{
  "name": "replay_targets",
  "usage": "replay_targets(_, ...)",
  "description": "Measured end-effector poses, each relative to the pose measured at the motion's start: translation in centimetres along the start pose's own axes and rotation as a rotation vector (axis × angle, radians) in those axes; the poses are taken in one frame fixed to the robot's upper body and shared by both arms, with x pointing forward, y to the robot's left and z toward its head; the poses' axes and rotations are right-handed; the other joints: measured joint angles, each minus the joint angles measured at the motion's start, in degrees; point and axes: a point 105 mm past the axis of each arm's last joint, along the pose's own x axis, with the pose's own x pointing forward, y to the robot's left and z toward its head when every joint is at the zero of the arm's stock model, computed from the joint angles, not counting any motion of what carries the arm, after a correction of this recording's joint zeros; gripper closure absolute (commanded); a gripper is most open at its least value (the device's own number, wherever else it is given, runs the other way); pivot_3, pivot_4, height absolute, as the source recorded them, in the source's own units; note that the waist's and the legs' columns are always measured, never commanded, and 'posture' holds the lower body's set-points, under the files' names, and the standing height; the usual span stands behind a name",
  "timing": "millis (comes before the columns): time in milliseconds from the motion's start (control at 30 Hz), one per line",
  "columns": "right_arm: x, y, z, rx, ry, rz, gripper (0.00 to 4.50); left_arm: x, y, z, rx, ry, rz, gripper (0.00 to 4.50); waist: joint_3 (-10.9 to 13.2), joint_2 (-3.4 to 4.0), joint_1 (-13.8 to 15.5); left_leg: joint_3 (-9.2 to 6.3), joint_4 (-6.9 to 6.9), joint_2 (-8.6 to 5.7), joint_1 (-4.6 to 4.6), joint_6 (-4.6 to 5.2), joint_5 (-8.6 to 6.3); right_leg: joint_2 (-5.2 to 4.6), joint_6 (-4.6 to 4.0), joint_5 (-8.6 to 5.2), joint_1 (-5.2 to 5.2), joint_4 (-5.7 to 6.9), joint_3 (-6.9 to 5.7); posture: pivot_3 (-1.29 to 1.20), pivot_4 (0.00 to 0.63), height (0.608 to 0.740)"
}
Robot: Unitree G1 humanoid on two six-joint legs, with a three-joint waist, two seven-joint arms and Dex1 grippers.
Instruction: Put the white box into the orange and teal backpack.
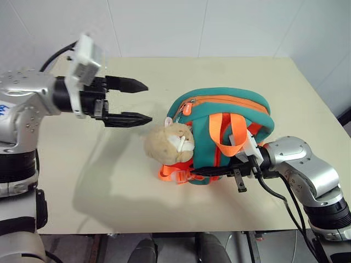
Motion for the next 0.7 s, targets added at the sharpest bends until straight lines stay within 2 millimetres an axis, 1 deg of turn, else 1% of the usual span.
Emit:
replay_targets(100, 0.0, 0.0, 0.0, -0.001, 0.0, -0.001, 3.96, -0.6, -1.6, 1.9, 0.002, -0.098, -0.008, 0.02, 0.0, 0.0, 0.0, -0.01, -0.02, -0.01, 0.0, 0.01, -0.01, -0.03, 0.0, 0.0, 0.01, -0.04, 0.01, 0.0, 0.15, 0.74)
replay_targets(167, -0.1, -0.1, 0.0, -0.006, 0.0, -0.004, 3.96, -0.3, -3.1, 2.7, -0.009, -0.153, -0.03, 0.02, 0.0, 0.0, 0.1, -0.01, -0.01, -0.01, 0.0, 0.02, -0.01, -0.05, 0.0, 0.0, 0.01, -0.04, 0.01, 0.0, 0.15, 0.74)
replay_targets(200, -0.1, -0.2, -0.1, -0.009, 0.002, -0.009, 3.96, 0.2, -4.0, 2.7, -0.029, -0.164, -0.049, 0.02, 0.0, 0.0, 0.1, -0.01, 0.01, -0.02, 0.0, 0.02, -0.02, -0.07, 0.0, 0.0, 0.02, -0.01, 0.01, 0.0, 0.15, 0.74)
replay_targets(233, -0.1, -0.2, -0.1, -0.01, 0.004, -0.011, 3.96, 0.4, -4.4, 2.6, -0.044, -0.167, -0.057, 0.02, 0.0, -0.01, 0.1, -0.02, 0.03, -0.02, 0.0, 0.01, -0.01, -0.06, 0.0, 0.0, 0.01, 0.02, 0.01, 0.0, 0.15, 0.74)
replay_targets(367, -0.2, -0.4, -0.3, -0.004, 0.006, -0.011, 3.96, 0.9, -5.4, 2.6, -0.104, -0.194, -0.044, 0.02, 0.0, -0.01, 0.1, -0.03, 0.06, -0.03, 0.1, 0.03, -0.02, -0.05, -0.05, 0.03, 0.04, -0.04, 0.04, 0.0, 0.15, 0.74)
replay_targets(467, -0.2, -0.7, -0.4, -0.003, 0.006, -0.001, 3.96, 1.4, -6.6, 1.9, -0.136, -0.164, -0.04, 0.02, 0.0, -0.01, 0.0, 0.0, 0.05, -0.01, 0.23, 0.05, -0.03, -0.02, -0.11, 0.07, 0.1, -0.03, 0.08, 0.0, 0.15, 0.74)
replay_targets(533, -0.1, -0.9, -0.5, -0.005, 0.005, 0.005, 3.96, 1.9, -6.8, 0.8, -0.161, -0.106, -0.018, 0.02, 0.0, -0.01, 0.0, 0.01, 0.04, -0.01, 0.26, 0.05, -0.03, -0.01, -0.12, 0.08, 0.11, -0.02, 0.1, 0.0, 0.15, 0.74)
replay_targets(600, -0.1, -1.0, -0.6, -0.006, 0.006, 0.009, 3.96, 2.4, -6.8, 0.2, -0.188, -0.087, -0.009, 0.02, 0.0, -0.01, 0.1, 0.0, 0.04, 0.0, 0.25, 0.04, -0.02, 0.02, -0.14, 0.09, 0.11, -0.02, 0.1, 0.0, 0.15, 0.74)
replay_targets(700, 0.0, -1.1, -0.5, -0.014, 0.0, 0.015, 3.96, 2.8, -7.1, 0.1, -0.202, -0.078, -0.008, 0.02, 0.0, -0.01, 0.1, 0.0, 0.03, 0.0, 0.24, 0.02, -0.01, 0.01, -0.15, 0.09, 0.11, -0.07, 0.11, 0.0, 0.15, 0.74)
